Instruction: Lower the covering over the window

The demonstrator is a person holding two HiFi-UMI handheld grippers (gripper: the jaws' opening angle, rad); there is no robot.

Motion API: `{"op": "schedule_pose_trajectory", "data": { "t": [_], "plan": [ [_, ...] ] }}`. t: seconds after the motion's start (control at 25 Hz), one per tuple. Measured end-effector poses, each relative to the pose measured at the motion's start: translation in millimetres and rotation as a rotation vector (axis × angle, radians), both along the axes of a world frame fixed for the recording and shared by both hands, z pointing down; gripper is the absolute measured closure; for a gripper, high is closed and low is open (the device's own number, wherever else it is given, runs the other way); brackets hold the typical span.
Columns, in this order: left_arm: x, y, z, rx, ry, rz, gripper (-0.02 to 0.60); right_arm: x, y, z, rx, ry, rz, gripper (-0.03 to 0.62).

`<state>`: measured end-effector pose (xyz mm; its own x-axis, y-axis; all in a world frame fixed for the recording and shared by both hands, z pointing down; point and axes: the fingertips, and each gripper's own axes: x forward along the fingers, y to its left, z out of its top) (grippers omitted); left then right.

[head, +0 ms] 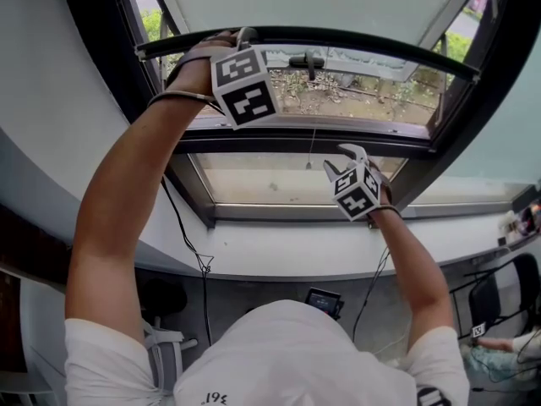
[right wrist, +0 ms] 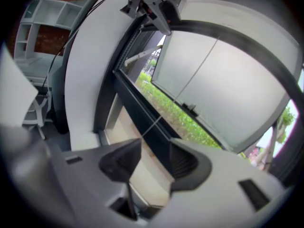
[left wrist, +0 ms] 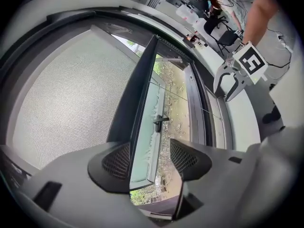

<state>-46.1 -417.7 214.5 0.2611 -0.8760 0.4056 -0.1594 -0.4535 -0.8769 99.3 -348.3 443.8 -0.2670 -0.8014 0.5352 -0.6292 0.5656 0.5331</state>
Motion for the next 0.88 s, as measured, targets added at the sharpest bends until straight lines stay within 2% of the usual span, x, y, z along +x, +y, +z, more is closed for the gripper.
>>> {"op": "schedule_pose_trajectory", "data": {
  "t": [0.36,0.64,0.76,0.88],
  "plan": [
    [-1,2,13,-0.025,0.006,-0.008,0.322,27,-18,-92,0.265,0.121,0.030,0.416],
    [0,10,27,-0.056,0.013,-0.007,0.322,44,-28,-191,0.553,0.324,0.082,0.453],
    [0,10,45,-0.080,0.009,-0.008,0.322,49,-38,-209,0.600,0.408,0.095,0.464],
    [-1,10,60,-0.105,0.014,-0.011,0.322,53,-50,-205,0.581,0.492,0.094,0.468]
  ]
}}
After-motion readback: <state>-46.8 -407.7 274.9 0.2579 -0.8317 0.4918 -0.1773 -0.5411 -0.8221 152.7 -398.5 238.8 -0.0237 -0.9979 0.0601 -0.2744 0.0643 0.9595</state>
